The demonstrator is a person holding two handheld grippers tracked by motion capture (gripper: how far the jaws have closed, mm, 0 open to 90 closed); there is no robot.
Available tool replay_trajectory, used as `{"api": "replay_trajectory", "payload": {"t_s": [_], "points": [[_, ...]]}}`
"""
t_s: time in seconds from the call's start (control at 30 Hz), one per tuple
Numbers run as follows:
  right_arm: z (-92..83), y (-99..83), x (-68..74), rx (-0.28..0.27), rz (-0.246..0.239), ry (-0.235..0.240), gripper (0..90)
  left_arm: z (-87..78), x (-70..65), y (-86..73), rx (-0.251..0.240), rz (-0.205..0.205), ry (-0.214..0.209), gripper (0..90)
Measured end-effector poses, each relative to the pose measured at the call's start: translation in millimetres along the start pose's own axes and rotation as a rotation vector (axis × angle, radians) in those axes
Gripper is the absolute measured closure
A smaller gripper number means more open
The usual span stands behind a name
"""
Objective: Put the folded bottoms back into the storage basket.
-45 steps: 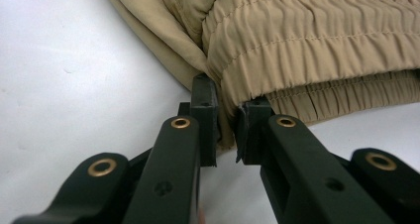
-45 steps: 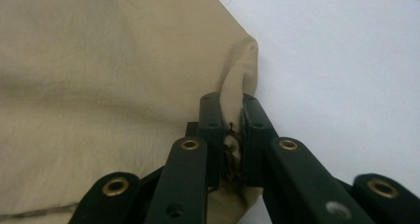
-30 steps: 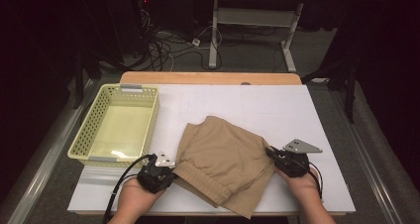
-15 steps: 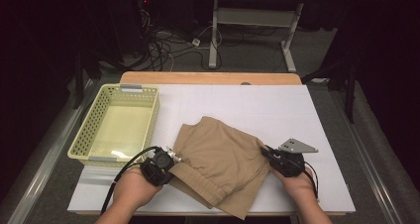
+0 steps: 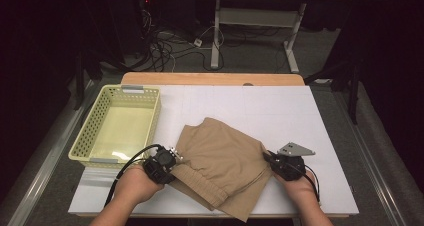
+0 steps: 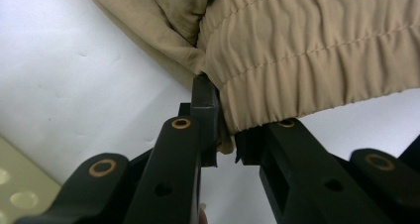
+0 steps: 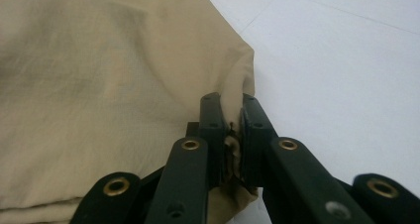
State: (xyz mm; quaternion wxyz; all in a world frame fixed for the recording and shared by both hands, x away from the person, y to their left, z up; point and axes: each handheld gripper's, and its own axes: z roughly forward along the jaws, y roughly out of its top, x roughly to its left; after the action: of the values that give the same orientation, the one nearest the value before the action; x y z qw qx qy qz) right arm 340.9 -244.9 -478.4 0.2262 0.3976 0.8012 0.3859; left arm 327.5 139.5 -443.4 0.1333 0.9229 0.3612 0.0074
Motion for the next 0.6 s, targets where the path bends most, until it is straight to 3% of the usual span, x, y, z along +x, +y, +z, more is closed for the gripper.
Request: {"api": "replay_trajectory", "payload": {"t_s": [0.17, 0.6], "points": [[-0.5, 0.2, 0.1, -0.003, -0.009, 0.003, 84.2, -0.1, 3.3, 1.1, 0.005, -0.011, -0.022, 79.9], [-4.7, 3.4, 0.9, -0.026, -0.023, 0.012, 84.5, -5.7, 1.6, 10.6, 0.061, -0.015, -0.013, 79.8]]}}
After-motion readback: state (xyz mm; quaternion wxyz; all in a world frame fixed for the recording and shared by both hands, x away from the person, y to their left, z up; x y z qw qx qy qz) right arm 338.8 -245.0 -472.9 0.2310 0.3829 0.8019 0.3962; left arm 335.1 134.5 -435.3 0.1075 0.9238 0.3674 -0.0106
